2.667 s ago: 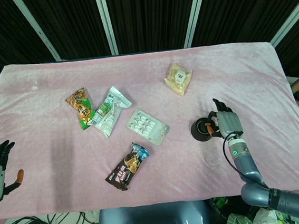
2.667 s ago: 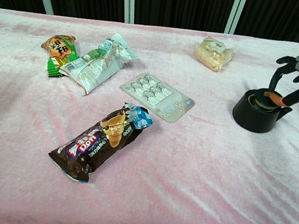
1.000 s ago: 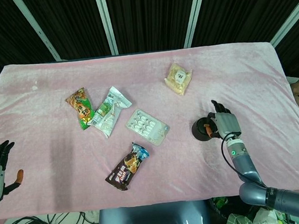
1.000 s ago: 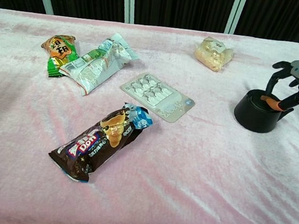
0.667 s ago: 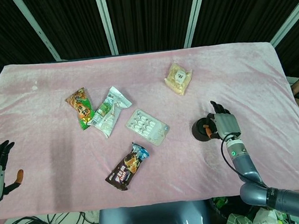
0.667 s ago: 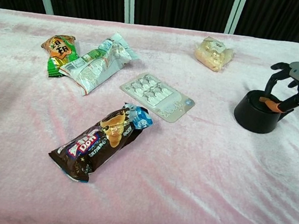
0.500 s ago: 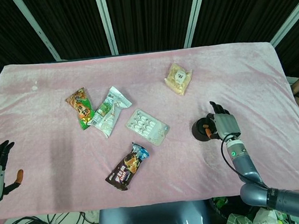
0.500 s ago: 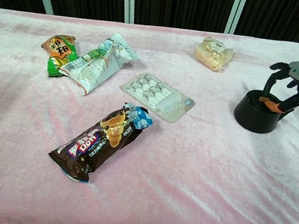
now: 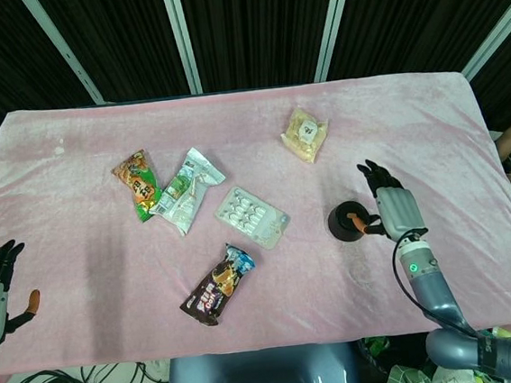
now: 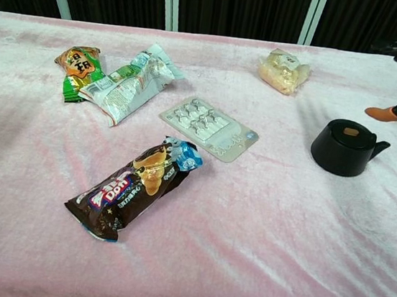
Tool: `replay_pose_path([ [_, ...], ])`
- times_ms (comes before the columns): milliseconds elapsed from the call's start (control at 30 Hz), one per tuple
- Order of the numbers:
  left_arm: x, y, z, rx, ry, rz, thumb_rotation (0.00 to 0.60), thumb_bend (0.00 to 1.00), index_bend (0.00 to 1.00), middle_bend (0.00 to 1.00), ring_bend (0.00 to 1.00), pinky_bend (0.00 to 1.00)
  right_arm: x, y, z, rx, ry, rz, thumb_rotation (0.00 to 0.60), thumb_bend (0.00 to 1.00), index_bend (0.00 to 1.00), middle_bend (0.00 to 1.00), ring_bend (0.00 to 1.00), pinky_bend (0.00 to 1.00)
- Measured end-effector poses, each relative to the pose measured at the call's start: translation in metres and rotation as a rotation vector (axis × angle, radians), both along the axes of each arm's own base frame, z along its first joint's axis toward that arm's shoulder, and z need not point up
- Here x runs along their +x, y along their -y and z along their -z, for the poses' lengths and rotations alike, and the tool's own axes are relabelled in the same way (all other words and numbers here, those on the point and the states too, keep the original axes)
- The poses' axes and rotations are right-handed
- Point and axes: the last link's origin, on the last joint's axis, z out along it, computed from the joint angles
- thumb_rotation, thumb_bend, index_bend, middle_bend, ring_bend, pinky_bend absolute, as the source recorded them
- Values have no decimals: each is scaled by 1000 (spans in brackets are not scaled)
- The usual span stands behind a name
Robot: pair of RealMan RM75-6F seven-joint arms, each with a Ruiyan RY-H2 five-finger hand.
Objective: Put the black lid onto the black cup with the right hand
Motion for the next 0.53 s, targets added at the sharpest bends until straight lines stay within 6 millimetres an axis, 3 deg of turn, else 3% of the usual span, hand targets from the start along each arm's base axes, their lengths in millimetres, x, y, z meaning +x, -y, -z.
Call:
replay_pose_path([
  [167, 2, 0, 0, 7, 5, 11, 600, 440, 77, 19, 0, 57, -12, -40, -20, -49, -82, -63, 600, 188, 57, 0, 34, 157],
  [400, 3, -1, -3, 33, 4, 33, 600, 440, 77, 20, 0, 57, -57, -118, -38, -152, -255, -49, 600, 190, 57, 0, 34, 157],
  [533, 2, -1, -2, 38, 4, 40, 600, 439, 77, 20, 0, 57, -77, -141, -40, -211, -359, -42, 600, 192, 57, 0, 34, 157],
])
